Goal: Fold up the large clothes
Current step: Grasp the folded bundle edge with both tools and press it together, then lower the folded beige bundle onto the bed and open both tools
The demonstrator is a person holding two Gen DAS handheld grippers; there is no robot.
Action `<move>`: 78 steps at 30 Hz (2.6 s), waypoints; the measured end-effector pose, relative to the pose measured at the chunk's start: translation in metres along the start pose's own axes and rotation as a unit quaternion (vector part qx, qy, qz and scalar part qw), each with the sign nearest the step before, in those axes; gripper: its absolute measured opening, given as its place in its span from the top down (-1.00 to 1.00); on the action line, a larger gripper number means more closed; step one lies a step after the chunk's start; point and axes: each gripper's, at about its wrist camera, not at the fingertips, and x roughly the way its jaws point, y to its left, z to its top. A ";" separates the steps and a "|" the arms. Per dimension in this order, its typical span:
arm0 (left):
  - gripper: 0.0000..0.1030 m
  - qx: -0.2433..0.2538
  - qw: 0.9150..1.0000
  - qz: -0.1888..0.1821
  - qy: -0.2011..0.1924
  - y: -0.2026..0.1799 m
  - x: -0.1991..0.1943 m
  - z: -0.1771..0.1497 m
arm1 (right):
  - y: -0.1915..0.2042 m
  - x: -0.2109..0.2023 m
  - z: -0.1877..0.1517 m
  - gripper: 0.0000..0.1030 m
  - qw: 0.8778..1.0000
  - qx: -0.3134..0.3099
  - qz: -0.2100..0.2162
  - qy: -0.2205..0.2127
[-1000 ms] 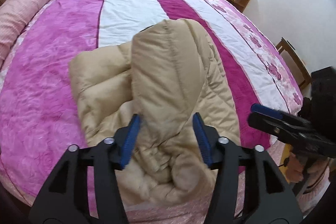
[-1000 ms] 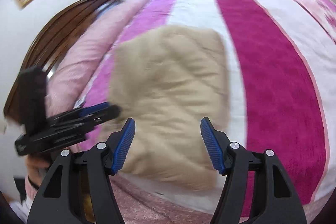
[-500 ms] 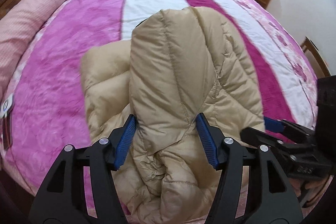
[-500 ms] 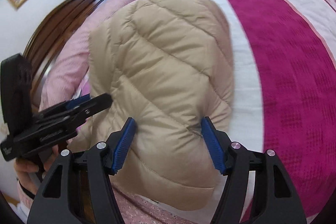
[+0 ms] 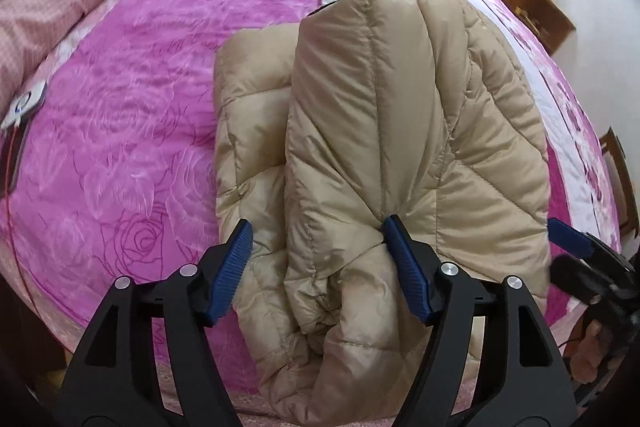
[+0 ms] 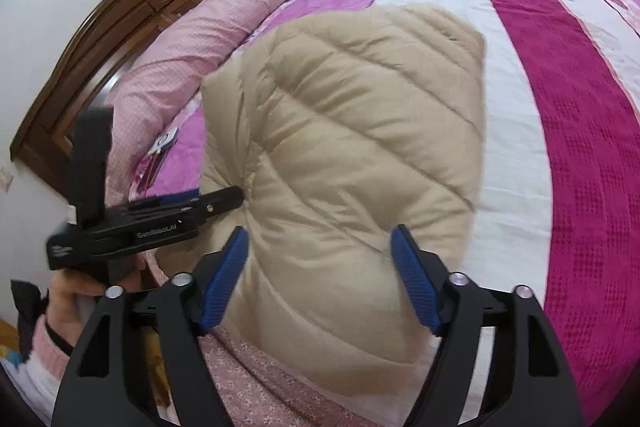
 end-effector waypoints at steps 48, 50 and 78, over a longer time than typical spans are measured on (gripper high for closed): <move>-0.03 0.057 0.990 -0.118 0.045 -0.116 0.062 0.032 | -0.160 -0.043 -0.016 -0.38 0.979 0.194 0.059 -0.020; -0.03 0.062 0.991 -0.107 0.044 -0.113 0.059 0.030 | -0.151 -0.058 -0.019 -0.38 0.984 0.174 0.032 -0.029; -0.65 0.079 0.996 0.001 -0.044 -0.090 -0.008 -0.021 | -0.120 -0.080 -0.046 -0.71 0.987 0.096 -0.107 -0.068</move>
